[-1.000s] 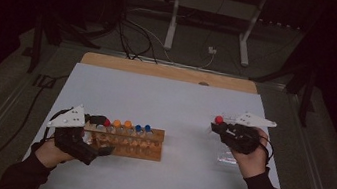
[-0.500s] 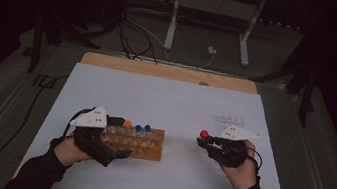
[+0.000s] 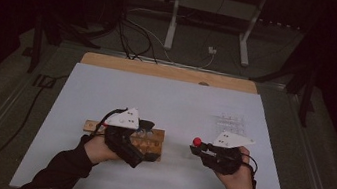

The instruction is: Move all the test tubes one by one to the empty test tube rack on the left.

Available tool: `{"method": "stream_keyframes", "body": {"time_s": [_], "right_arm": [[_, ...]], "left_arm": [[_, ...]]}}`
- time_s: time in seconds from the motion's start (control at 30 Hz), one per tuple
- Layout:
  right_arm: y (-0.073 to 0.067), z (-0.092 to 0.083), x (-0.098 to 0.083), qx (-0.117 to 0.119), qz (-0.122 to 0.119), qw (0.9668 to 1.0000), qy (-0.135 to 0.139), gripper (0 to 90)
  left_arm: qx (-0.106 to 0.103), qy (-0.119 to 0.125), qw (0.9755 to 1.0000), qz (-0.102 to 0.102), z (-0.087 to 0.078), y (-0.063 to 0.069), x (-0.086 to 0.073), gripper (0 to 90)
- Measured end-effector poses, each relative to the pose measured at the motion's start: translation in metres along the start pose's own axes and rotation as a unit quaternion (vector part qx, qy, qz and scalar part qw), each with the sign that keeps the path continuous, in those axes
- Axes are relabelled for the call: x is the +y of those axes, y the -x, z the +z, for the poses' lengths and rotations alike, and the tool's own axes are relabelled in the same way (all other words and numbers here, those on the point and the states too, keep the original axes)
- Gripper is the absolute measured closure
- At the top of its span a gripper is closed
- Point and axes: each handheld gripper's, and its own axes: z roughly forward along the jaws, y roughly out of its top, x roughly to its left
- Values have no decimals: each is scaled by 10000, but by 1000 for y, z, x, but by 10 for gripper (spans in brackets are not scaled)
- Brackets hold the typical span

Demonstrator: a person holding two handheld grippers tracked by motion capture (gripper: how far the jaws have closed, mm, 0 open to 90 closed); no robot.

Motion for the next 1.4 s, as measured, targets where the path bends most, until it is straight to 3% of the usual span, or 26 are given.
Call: {"method": "stream_keyframes", "body": {"time_s": [0.3,0.83,1.4], "right_arm": [[-3,3,-1,124,-15,9999,-21,742],[-7,7,0,217,-56,9997,-32,742],[-6,5,1,199,-51,9998,-13,742]], "left_arm": [[-82,52,9998,145,32,4,17,204],[185,-134,9992,325,69,5,27,603],[180,-256,9985,447,82,6,27,708]]}}
